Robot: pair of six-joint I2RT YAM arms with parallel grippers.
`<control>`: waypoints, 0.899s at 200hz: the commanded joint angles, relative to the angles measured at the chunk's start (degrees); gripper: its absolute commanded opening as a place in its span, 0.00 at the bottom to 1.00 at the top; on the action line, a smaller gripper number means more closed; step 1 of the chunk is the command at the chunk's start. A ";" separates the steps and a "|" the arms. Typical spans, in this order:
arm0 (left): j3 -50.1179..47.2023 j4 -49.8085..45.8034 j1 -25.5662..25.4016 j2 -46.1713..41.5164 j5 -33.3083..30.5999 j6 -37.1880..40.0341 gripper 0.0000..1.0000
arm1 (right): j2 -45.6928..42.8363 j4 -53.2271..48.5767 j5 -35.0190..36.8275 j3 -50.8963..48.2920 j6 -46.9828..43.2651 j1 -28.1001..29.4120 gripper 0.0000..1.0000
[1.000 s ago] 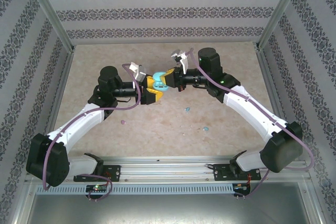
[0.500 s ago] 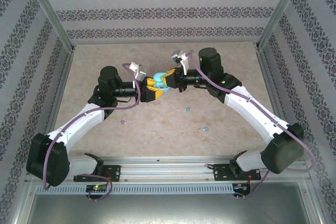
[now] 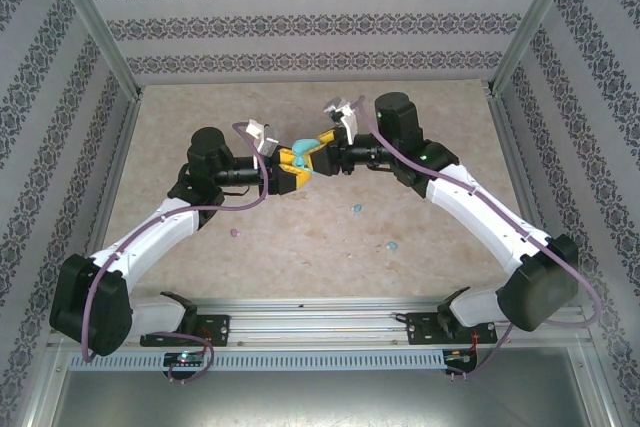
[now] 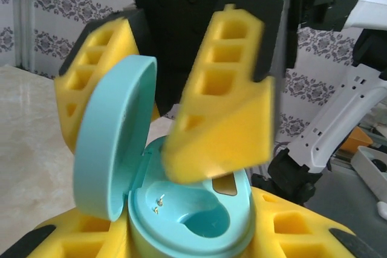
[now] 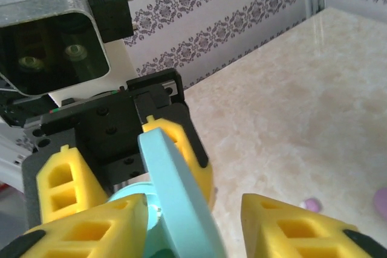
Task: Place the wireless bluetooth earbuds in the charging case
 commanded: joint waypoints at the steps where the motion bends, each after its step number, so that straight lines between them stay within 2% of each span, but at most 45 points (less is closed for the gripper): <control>1: -0.33 -0.67 -0.28 -1.63 -2.29 2.68 0.18 | -0.48 -1.16 -0.65 1.93 2.31 0.38 0.54; 14: -0.48 -1.60 -0.16 -1.59 -3.54 3.42 0.18 | -0.56 -1.68 -0.23 2.00 4.19 0.38 0.60; 44: -0.85 -4.25 -0.15 -1.60 -6.10 6.14 0.18 | -1.20 -4.88 2.21 2.18 8.40 0.03 0.63; 77: -1.49 -5.98 0.02 -1.75 -8.90 7.51 0.17 | -3.89 -10.97 6.13 2.55 9.57 -0.38 0.64; 112: -2.82 -8.34 0.10 -2.37 -11.89 9.80 0.17 | -8.83 -16.43 14.05 0.66 12.27 -1.67 0.62; 148: -4.50 -8.22 0.11 -2.90 -13.28 10.21 0.17 | -13.41 -19.22 19.80 -4.70 24.71 -5.85 0.60; 180: -5.36 -7.59 0.12 -2.65 -13.85 10.25 0.17 | -14.08 -19.11 22.30 -13.48 37.07 -8.98 0.53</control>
